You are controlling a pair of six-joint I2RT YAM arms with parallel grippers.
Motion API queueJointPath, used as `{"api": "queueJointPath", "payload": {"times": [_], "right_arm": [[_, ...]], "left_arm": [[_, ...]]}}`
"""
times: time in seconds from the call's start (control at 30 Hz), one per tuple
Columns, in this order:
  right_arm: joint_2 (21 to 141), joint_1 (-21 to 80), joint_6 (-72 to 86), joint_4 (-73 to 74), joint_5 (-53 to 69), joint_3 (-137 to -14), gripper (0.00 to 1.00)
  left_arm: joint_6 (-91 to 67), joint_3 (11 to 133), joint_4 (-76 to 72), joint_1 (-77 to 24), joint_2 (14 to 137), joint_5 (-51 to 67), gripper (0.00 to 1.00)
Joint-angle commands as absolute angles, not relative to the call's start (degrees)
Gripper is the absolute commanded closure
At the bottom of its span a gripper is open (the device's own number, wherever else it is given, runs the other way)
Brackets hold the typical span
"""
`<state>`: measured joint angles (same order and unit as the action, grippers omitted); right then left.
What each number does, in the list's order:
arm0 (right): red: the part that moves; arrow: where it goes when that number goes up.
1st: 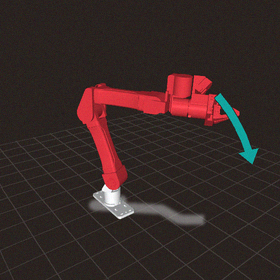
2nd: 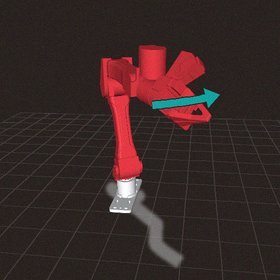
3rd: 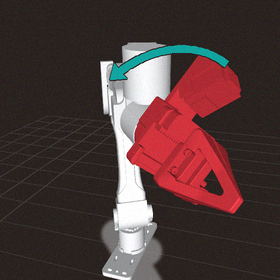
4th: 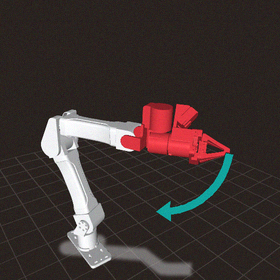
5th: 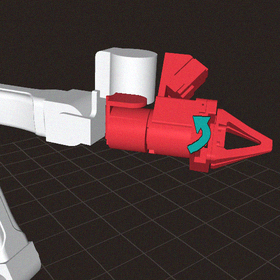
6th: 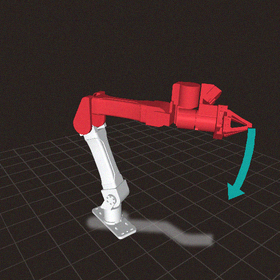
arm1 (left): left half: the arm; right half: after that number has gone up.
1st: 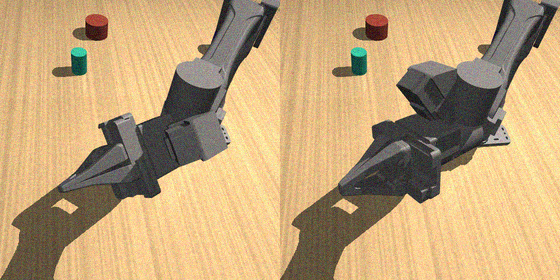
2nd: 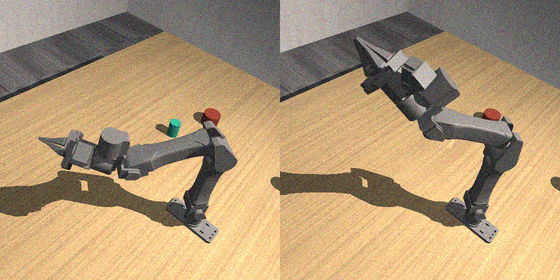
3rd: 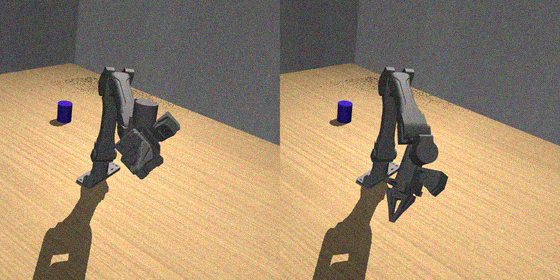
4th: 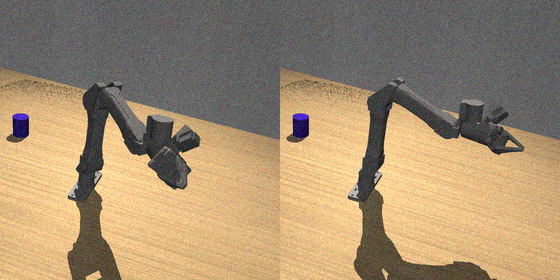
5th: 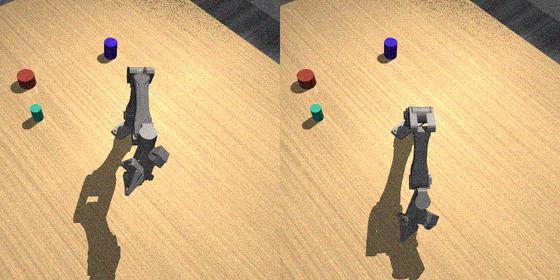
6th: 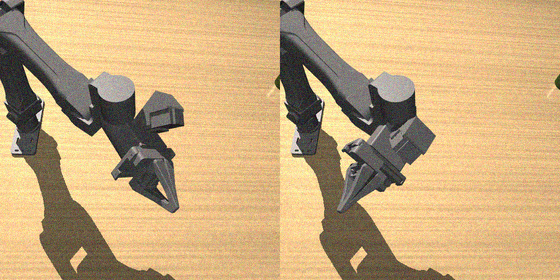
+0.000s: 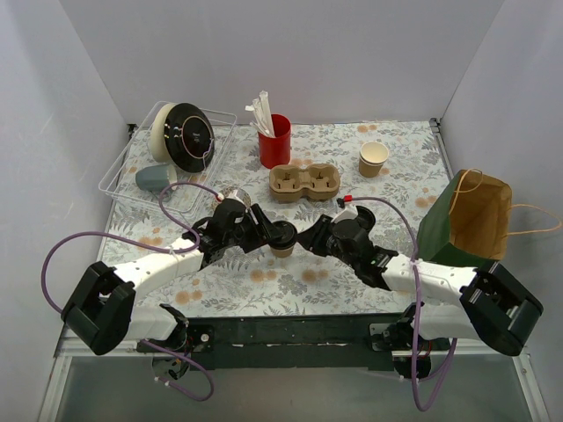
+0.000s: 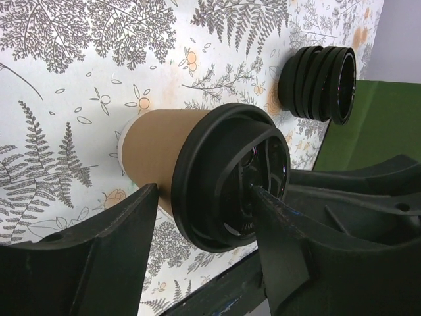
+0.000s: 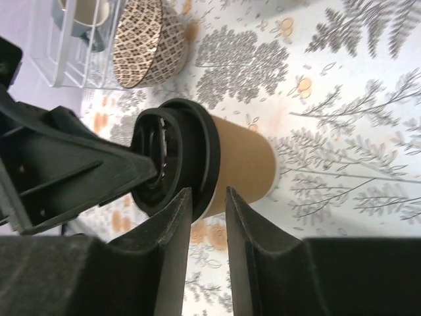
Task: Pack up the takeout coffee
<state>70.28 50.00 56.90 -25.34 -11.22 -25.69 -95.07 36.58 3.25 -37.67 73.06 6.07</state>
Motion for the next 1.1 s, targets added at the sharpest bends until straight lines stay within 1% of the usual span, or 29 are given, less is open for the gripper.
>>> {"api": "queueJointPath", "payload": {"times": [0.0, 0.13, 0.23, 0.3, 0.37, 0.43, 0.57, 0.63, 0.7, 0.83, 1.07], "right_arm": [[69.61, 48.78, 49.40, -20.13, -15.91, -29.53, 0.63], [68.91, 47.46, 46.06, -18.37, -14.94, -31.72, 0.61], [67.68, 47.02, 43.77, -14.53, -14.59, -34.18, 0.58], [66.10, 47.02, 44.38, -13.62, -14.24, -34.28, 0.53], [63.29, 47.02, 45.61, -13.36, -13.89, -33.40, 0.49], [61.27, 47.02, 48.24, -13.36, -12.40, -31.91, 0.46], [59.59, 47.55, 53.95, -16.07, -7.75, -28.40, 0.43], [59.59, 48.25, 57.46, -18.45, -7.12, -25.86, 0.38], [60.64, 49.30, 59.49, -20.30, -7.47, -24.88, 0.37], [63.19, 50.62, 63.27, -23.99, -7.56, -23.38, 0.36], [64.86, 52.38, 64.25, -27.07, -9.58, -22.77, 0.36]], "left_arm": [[-94.31, 37.35, 11.86, -39.02, 72.69, 6.94, 0.43], [-94.92, 37.70, 12.22, -39.02, 71.98, 6.68, 0.40], [-94.84, 38.23, 12.48, -39.02, 71.46, 6.94, 0.35], [-94.14, 39.72, 12.66, -39.02, 71.02, 7.29, 0.29], [-92.29, 42.52, 14.14, -39.02, 71.19, 7.03, 0.26], [-90.71, 44.55, 16.43, -39.02, 71.98, 6.51, 0.25], [-86.24, 48.33, 18.72, -39.02, 72.33, 3.96, 0.27], [-84.82, 48.95, 19.51, -39.02, 72.33, 3.34, 0.28], [-82.71, 49.30, 19.86, -38.94, 72.33, 2.64, 0.31], [-80.69, 48.78, 19.78, -39.02, 73.12, 2.02, 0.35], [-79.54, 45.88, 16.70, -39.02, 73.56, 2.72, 0.40]]}}
